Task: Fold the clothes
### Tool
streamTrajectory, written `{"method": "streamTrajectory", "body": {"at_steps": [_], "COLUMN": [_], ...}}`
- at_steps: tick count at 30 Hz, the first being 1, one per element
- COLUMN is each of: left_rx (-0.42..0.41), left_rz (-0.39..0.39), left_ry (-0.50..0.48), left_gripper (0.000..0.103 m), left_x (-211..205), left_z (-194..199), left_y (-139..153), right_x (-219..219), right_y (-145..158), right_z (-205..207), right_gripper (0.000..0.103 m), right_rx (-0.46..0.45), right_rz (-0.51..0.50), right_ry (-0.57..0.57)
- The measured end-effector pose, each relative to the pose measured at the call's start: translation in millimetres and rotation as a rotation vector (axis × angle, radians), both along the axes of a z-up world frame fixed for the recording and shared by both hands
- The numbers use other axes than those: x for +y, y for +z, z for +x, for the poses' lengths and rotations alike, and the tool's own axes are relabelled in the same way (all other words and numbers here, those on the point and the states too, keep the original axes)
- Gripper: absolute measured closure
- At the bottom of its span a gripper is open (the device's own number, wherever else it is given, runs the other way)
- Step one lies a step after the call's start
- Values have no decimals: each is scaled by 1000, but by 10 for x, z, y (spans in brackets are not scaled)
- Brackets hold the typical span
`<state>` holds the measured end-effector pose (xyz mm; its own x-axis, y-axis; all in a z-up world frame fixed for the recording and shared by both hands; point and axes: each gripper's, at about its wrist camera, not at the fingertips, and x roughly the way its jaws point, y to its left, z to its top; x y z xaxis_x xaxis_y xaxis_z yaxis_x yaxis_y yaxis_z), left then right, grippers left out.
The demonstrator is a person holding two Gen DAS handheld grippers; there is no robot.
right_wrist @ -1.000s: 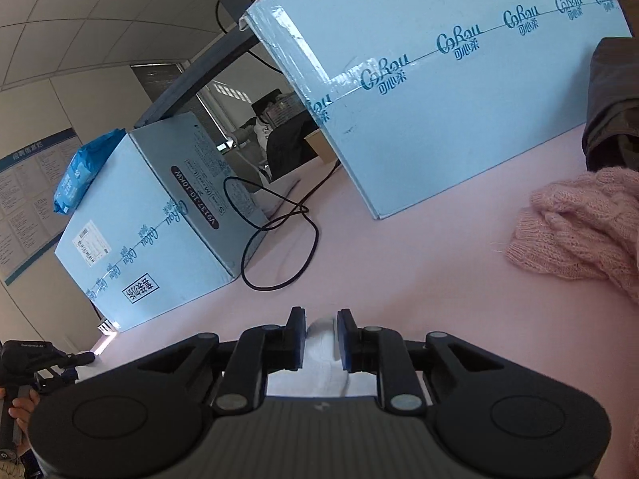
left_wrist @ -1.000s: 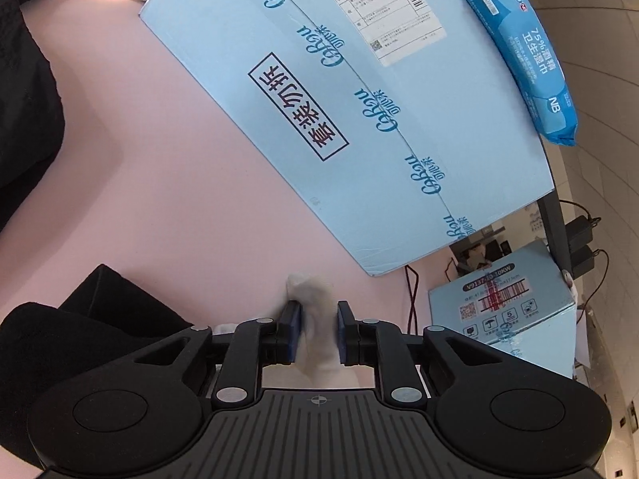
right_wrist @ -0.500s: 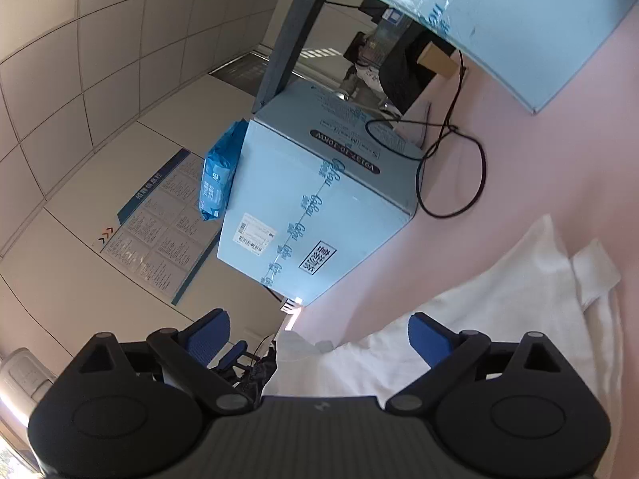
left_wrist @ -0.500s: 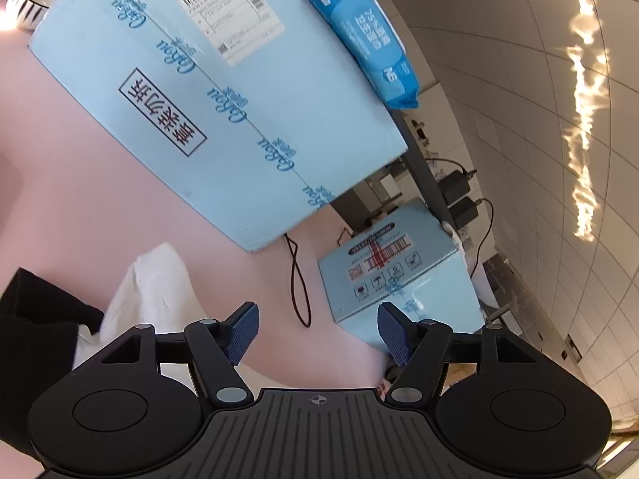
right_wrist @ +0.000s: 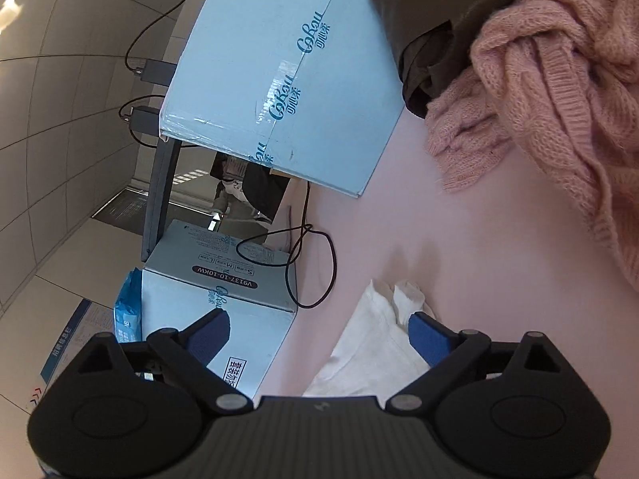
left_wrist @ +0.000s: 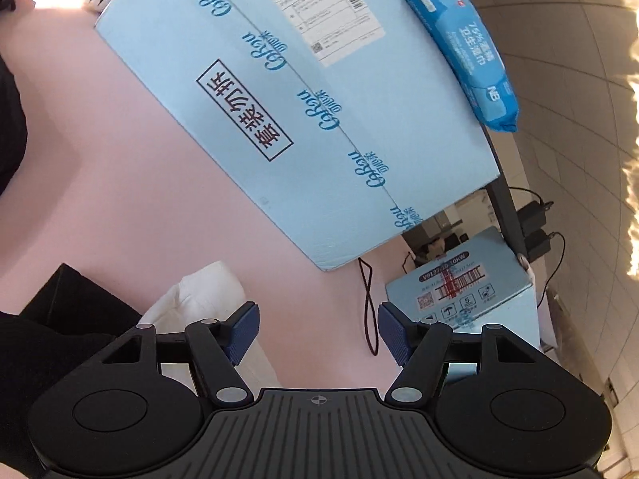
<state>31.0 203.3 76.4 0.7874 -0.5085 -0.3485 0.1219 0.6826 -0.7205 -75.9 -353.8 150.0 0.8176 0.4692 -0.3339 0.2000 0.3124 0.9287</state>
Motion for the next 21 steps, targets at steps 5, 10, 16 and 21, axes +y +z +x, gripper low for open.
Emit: {"method": "streamTrajectory", "body": {"at_steps": [5,10,16,21], "left_rx": [-9,106,179,164], "left_rz": [86,47,-128,-151], "left_ry": [-174,-181,-156,-185], "left_gripper": [30,30,30,30], "left_x": [-328,-493,-308,-255], "left_z": [-363,-389,-243,-253], "left_y": [39,-239,-658,-693], "right_x": [45,298,470,679], "right_y": [4,-124,-136,-99], "right_z": [-393,-304,-148,28], "right_gripper": [5,5,5,2], "right_rx": [120,194,198,145], "right_rz": [67,90,65,-41], "right_ry": [67,175,61,-26]}}
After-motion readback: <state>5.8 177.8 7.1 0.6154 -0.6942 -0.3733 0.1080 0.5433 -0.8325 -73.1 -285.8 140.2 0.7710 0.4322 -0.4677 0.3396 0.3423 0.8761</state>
